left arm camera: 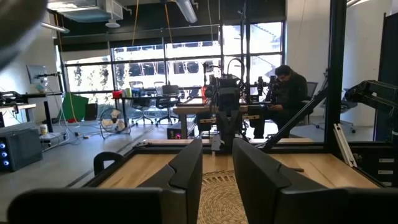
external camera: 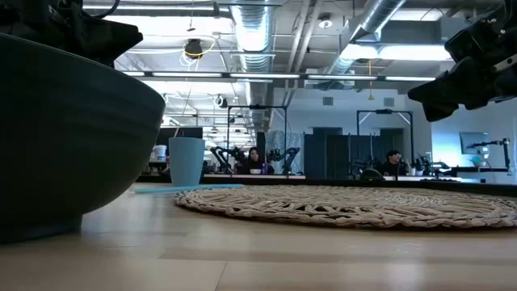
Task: Pick & Place Utensil
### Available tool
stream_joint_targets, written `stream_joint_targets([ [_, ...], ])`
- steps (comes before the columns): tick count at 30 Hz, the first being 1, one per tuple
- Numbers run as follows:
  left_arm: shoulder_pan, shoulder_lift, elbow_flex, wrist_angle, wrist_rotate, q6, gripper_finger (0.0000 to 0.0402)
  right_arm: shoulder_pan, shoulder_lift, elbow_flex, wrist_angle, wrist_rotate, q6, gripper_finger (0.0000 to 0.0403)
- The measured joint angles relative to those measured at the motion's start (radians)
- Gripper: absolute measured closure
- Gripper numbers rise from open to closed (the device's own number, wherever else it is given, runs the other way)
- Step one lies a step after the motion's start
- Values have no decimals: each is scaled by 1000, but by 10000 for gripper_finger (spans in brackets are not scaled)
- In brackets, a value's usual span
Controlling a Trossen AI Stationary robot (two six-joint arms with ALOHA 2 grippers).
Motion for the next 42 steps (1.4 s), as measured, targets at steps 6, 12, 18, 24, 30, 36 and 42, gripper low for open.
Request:
stream_joint_targets([
  [6, 0, 0, 0, 0, 0, 0, 311, 0, 0, 0, 0, 0, 0, 402],
  [12, 0, 0, 0, 0, 0, 0, 311, 0, 0, 0, 0, 0, 0, 402],
  [18, 0, 0, 0, 0, 0, 0, 311, 0, 0, 0, 0, 0, 12, 402],
  [24, 0, 0, 0, 9, 0, 0, 311, 0, 0, 0, 55, 0, 57, 402],
  [30, 0, 0, 0, 13, 0, 0, 311, 0, 0, 0, 196, 4, 53, 402],
  [36, 0, 4, 0, 26, 0, -1, 311, -1, 0, 0, 305, 10, 49, 402],
  [42, 0, 5, 0, 43, 0, -1, 311, -20, 0, 0, 472, 179, -58, 402],
])
